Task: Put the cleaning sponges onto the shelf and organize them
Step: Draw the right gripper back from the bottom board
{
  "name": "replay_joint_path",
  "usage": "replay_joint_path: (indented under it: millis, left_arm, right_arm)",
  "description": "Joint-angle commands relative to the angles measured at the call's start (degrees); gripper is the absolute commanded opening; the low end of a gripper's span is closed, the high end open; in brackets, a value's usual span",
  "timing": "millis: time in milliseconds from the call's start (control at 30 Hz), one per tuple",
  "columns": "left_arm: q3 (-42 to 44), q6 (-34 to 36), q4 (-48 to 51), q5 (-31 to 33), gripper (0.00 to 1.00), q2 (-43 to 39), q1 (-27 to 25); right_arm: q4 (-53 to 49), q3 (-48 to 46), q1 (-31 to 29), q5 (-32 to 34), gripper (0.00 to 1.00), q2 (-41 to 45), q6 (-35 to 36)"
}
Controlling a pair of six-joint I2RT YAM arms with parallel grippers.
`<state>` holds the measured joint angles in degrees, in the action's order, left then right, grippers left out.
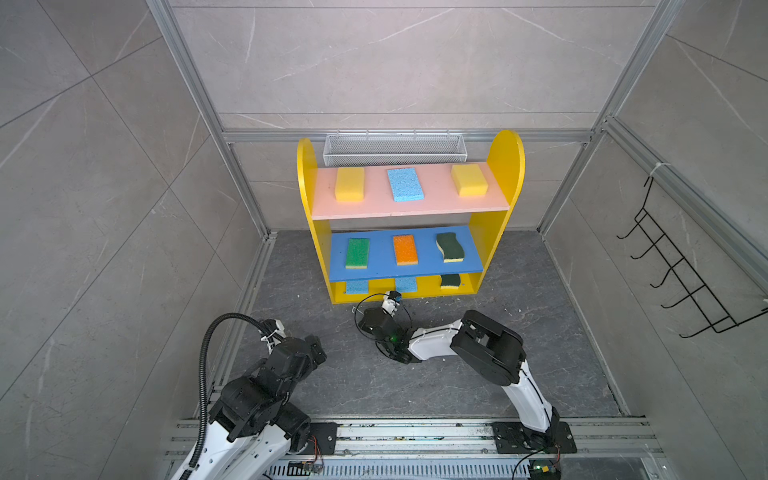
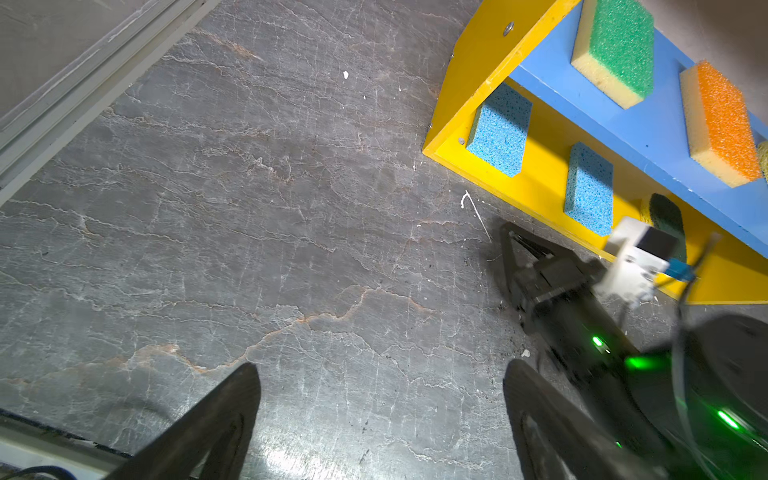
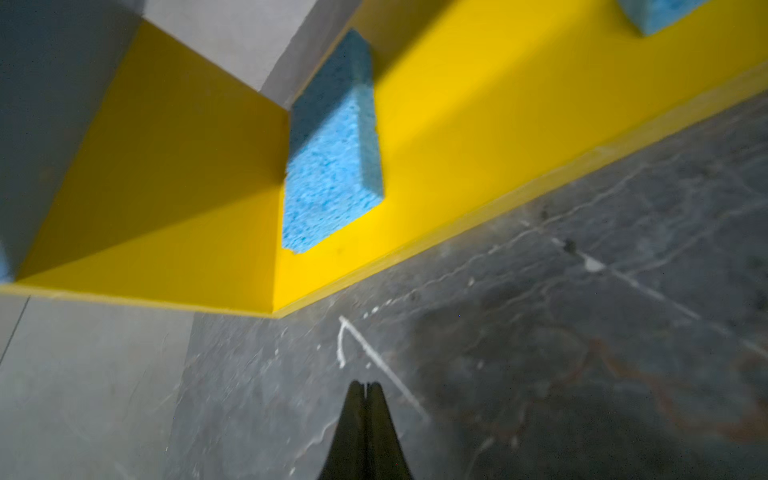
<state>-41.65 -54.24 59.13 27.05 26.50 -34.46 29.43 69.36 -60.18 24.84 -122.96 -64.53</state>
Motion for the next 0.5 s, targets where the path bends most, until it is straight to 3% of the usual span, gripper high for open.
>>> replay_joint_path:
  millis: [0, 167, 467]
  left_arm:
    - [-0.69, -0.18, 1.55, 1.87, 0.93, 0.91, 0.21]
    - [-2.02, 1.06, 2.21, 1.72, 0.93, 0.92, 0.25]
    - [-4.10, 4.01, 3.62, -1.87, 0.92, 2.72, 0.19]
  right_arm:
    - [-2.89, -3.14, -1.25, 2.01, 0.00, 9.64, 5.86]
    - [-10.66, -8.95, -1.23, 4.51, 0.00, 22.20, 10.02]
    - [-23.15, -17.44, -0.74, 6.87, 0.00, 38.87, 9.33]
